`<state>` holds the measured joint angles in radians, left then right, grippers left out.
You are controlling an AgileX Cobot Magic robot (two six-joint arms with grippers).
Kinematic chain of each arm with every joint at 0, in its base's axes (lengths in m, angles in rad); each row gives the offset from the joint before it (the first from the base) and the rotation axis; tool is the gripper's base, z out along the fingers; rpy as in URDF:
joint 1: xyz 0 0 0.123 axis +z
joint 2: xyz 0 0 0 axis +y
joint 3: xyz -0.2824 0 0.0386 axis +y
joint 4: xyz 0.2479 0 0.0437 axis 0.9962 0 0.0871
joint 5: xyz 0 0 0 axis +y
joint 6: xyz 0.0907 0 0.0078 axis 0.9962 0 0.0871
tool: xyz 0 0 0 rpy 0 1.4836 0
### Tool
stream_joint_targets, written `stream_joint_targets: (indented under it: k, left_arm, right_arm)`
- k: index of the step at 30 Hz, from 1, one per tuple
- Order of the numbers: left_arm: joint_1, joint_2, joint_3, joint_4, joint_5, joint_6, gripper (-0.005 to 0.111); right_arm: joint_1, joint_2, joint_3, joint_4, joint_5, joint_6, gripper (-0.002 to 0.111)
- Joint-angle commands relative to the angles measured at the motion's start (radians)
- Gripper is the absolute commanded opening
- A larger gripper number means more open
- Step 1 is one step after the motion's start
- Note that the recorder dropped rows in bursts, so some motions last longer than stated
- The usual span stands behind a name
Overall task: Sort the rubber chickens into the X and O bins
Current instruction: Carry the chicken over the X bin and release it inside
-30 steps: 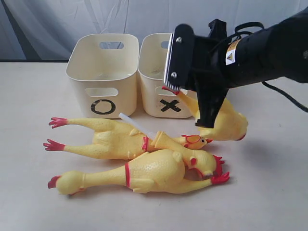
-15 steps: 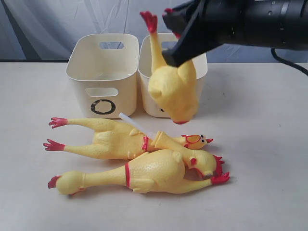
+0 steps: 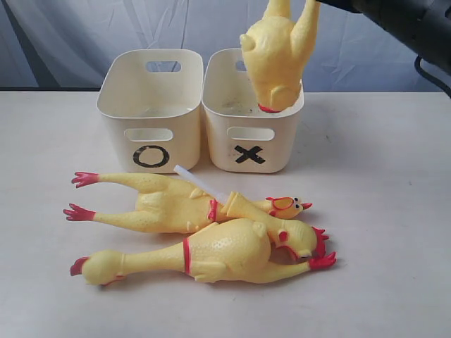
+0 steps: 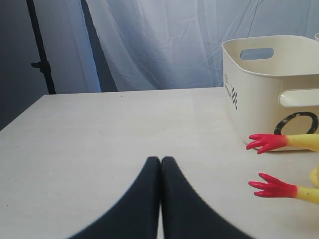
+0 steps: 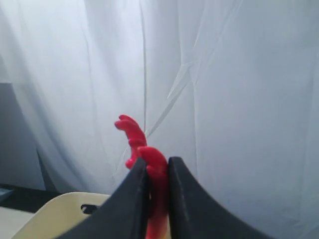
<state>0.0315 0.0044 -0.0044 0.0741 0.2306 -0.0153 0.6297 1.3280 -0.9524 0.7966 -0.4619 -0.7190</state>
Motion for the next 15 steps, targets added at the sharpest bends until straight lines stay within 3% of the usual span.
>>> stream_joint_targets:
  k: [1, 15]
  left_arm:
    - [-0.005, -0.004, 0.004, -0.001, 0.002, -0.003, 0.0]
    - [-0.005, -0.004, 0.004, -0.001, 0.002, -0.003, 0.0]
  right_arm:
    - [-0.001, 0.072, 0.009, -0.122, -0.142, 0.198, -0.001]
    - [-0.001, 0.321, 0.007, -0.272, -0.489, 0.363, -0.001]
